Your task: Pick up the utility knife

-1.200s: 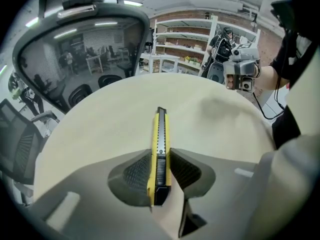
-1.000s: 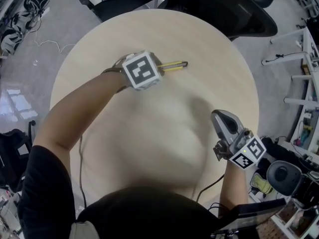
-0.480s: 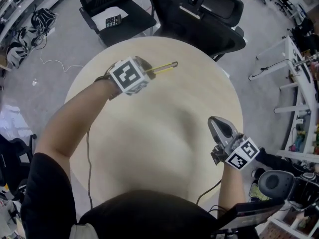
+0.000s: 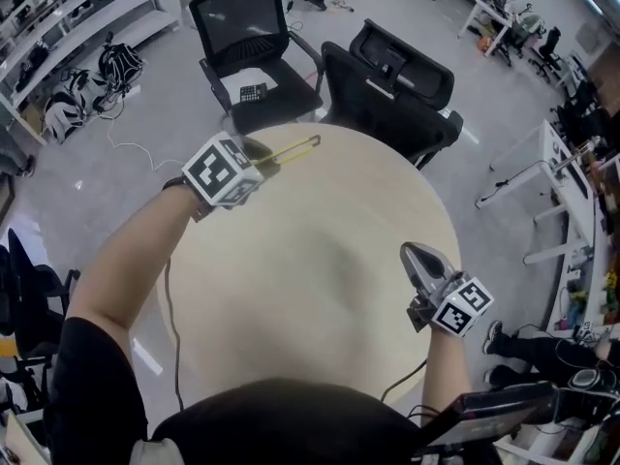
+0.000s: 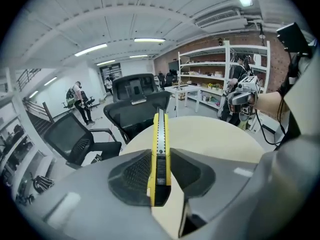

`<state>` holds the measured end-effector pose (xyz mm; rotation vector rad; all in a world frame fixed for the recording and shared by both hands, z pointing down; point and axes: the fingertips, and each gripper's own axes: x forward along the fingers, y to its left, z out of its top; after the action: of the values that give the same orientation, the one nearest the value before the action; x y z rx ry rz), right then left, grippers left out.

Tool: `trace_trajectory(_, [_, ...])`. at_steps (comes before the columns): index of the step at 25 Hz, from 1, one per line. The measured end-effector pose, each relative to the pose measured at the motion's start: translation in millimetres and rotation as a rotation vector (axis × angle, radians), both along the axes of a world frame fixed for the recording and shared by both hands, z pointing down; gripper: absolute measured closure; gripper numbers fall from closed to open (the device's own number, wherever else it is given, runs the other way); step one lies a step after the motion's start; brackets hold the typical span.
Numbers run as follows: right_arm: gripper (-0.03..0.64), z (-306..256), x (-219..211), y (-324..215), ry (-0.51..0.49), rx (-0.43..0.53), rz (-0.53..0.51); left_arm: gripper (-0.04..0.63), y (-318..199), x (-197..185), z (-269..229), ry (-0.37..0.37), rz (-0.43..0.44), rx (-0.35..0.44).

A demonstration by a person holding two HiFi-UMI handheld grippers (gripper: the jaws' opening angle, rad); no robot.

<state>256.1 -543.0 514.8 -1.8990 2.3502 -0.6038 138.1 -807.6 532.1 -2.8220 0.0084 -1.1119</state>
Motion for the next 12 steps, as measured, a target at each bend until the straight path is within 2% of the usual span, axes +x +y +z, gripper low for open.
trace_trajectory(7, [0.601, -49, -71, 20, 0.042, 0.024, 0.005, 0.480, 31, -125, -78, 0.123, -0.064, 0.010])
trace_trajectory(12, [0.601, -75, -134, 69, 0.048, 0.027, 0.012, 0.480, 93, -220, -116, 0.206, -0.109, 0.004])
